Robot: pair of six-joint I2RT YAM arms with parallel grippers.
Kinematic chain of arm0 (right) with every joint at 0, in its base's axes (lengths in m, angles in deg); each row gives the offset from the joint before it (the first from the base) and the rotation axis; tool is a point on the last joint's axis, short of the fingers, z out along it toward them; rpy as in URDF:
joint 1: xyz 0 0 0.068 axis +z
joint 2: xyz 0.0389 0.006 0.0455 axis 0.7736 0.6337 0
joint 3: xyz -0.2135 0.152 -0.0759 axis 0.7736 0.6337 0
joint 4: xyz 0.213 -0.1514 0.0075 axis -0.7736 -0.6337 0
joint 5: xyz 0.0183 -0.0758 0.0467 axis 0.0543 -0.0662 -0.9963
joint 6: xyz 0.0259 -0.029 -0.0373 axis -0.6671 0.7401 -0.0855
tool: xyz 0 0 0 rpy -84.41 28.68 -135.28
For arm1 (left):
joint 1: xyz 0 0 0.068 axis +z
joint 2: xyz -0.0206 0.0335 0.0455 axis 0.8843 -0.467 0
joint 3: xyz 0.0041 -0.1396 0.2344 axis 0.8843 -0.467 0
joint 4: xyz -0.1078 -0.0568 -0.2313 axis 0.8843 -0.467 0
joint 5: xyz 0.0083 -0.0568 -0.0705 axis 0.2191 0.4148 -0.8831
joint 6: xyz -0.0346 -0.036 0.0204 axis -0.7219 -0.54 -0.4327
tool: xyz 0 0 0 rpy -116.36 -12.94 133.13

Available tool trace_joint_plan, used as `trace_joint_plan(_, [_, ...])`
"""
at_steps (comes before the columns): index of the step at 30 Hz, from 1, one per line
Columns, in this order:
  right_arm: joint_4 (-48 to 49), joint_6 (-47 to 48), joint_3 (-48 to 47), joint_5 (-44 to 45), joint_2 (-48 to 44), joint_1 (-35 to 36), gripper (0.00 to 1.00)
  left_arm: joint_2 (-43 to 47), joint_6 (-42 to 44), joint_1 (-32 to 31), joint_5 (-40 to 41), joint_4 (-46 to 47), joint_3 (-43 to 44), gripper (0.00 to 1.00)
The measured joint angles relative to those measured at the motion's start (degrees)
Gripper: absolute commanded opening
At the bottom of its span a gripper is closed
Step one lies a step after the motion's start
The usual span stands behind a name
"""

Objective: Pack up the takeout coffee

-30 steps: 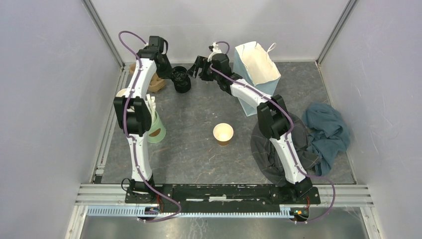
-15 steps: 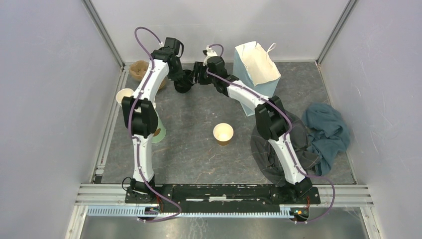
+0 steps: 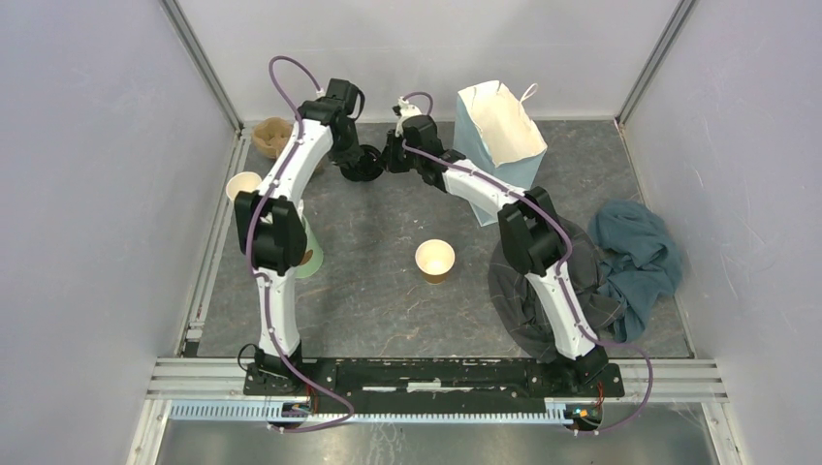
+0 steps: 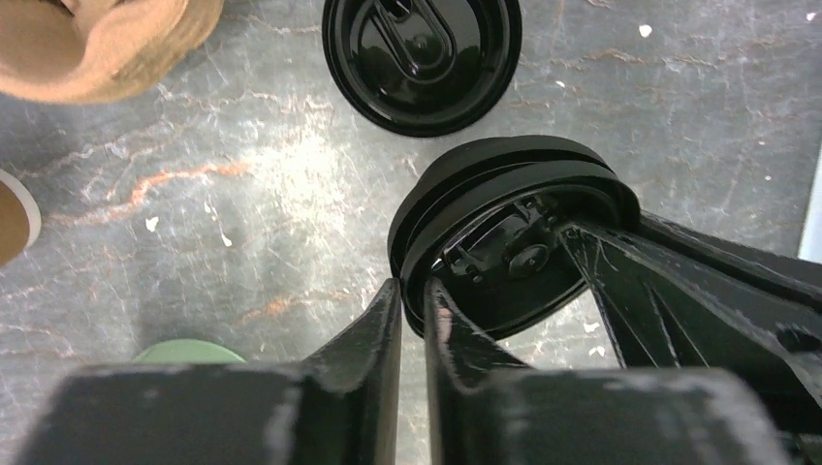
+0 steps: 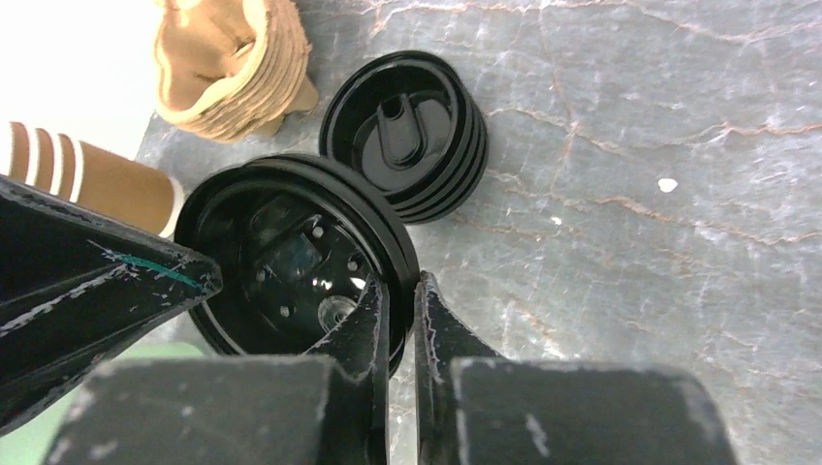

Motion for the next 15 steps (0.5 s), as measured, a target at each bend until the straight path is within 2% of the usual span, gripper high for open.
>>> trace_joint_plan(1, [0.4,-0.6,1.0,-0.5,-0.6,-0.1,0.02,0.5,0.0,0.0,-0.4,-0.3,-0.3,0.38])
trace_joint_plan(7, [4.2,-7.4,5.5,-8.6,-1.7,-1.5,0.02,5.3,-1.0,1.6,-6.0,0.6,-1.5,0.69])
trace_joint_plan(11, [8.8,-13.8,8.2,-14.6,-1.7,-3.0,0.02,11.0,-2.5,5.0,-11.3,4.1,-7.3,0.72])
trace_joint_plan(15, [11.8,-19.4,9.5,-19.1,-1.7,-4.3,0.02,16.5,-4.1,8.8,-16.1,7.7,-14.3,0.67])
